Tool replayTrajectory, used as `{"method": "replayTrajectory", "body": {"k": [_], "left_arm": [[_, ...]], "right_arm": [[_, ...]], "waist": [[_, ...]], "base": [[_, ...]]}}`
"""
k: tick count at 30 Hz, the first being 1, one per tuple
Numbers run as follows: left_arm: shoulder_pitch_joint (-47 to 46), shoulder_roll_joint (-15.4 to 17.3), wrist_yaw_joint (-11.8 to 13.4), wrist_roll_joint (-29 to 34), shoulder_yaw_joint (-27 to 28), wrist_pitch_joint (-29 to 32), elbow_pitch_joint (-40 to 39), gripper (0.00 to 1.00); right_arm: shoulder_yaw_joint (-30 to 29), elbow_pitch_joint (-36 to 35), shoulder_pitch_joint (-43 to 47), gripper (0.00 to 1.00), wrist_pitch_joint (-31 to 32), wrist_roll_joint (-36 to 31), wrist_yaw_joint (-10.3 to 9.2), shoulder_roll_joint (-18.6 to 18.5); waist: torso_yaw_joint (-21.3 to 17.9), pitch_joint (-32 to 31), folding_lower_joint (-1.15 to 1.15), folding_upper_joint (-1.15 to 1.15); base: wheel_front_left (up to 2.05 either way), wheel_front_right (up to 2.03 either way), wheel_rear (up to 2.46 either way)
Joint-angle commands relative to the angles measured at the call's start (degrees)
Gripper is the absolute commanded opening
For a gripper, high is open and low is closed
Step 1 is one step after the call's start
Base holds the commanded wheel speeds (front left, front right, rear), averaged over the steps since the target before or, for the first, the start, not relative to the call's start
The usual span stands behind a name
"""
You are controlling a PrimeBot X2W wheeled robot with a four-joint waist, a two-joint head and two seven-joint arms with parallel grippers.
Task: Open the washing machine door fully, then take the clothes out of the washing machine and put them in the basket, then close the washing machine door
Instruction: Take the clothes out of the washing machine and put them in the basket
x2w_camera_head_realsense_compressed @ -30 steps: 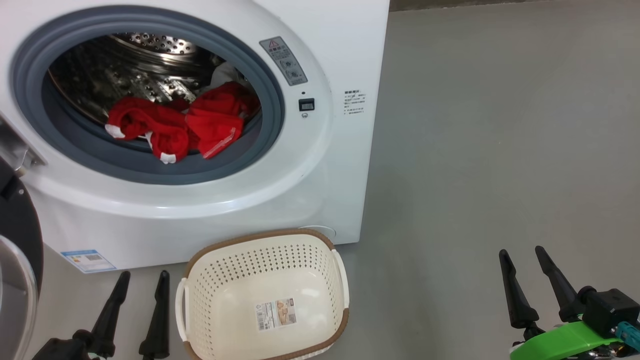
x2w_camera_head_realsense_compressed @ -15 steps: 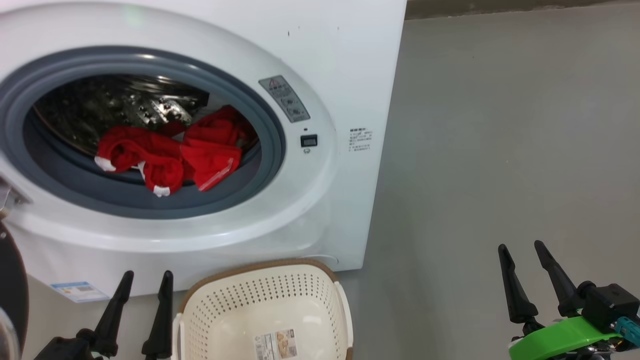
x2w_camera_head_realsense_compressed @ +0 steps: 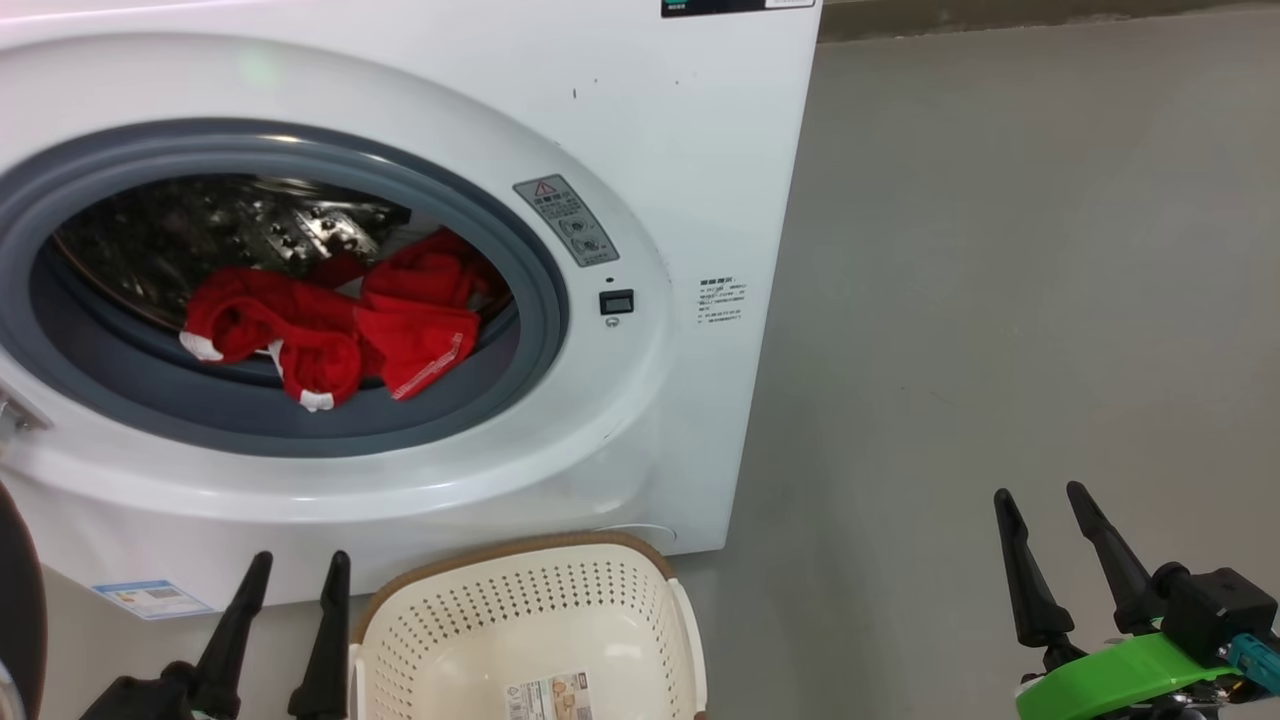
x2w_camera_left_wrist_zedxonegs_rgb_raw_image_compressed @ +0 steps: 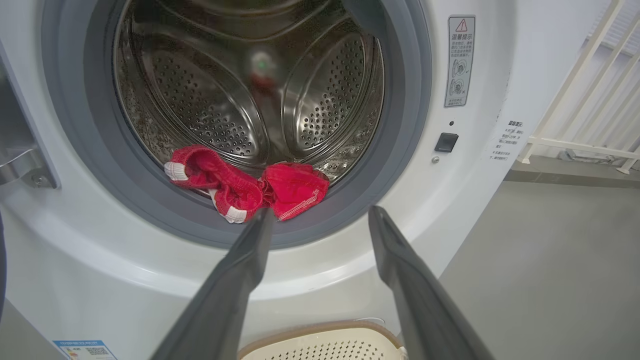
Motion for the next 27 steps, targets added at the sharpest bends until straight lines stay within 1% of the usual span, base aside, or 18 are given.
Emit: {"method": "replayTrajectory", "body": {"k": [1,4,7,10,15,22,27], "left_arm": [[-2.8,1.4,-0.3,0.4,1.6,-0.4,-0.6,1.0],[-4.3,1.4,-0.3,0.7,1.3,-0.4,1.6,1.0],[-9.0,0.9,-0.3,0.1,1.1,-0.4,5.5,1.0],[-16.9,1.8,-0.3,-0.7,-0.2,-0.4,13.2,1.0],[-26.7,3.8,-0.3,-1.4,-2.9,-0.4,22.9,1.0],[-40.5,7.4,-0.3,-4.3,-5.4,-0.4,38.0,1.0],[-47.8,10.7,-0.3,-4.8,-7.2,-0.4,45.2,1.0]], "right_arm": [[1.5,-1.3,-2.0,1.0,-0.5,-0.7,0.36,-0.7],[1.5,-1.3,-2.2,1.0,-0.5,-0.7,0.36,-0.6],[1.6,-1.5,-2.6,1.0,-0.5,-0.7,0.36,-0.3],[2.1,-1.5,-3.9,1.0,-0.5,-0.6,0.36,0.3],[2.5,-1.7,-5.7,1.0,-0.5,-0.6,0.36,1.1],[2.6,-2.2,-8.1,1.0,-0.5,-0.6,0.36,2.1],[3.2,-2.2,-9.9,1.0,-0.5,-0.3,0.36,2.5]], "waist": [[-0.2,0.2,0.0,0.0],[-0.5,0.9,0.0,0.0],[-1.2,2.3,0.0,0.0],[-2.8,5.0,0.0,0.0],[-5.3,8.7,0.0,0.0],[-9.0,14.1,0.0,0.0],[-11.7,17.0,0.0,0.0]], "base": [[0.0,0.0,0.0],[0.0,0.0,0.0],[0.0,0.0,0.0],[0.0,0.0,0.0],[0.0,0.0,0.0],[0.0,0.0,0.0],[0.0,0.0,0.0]]}}
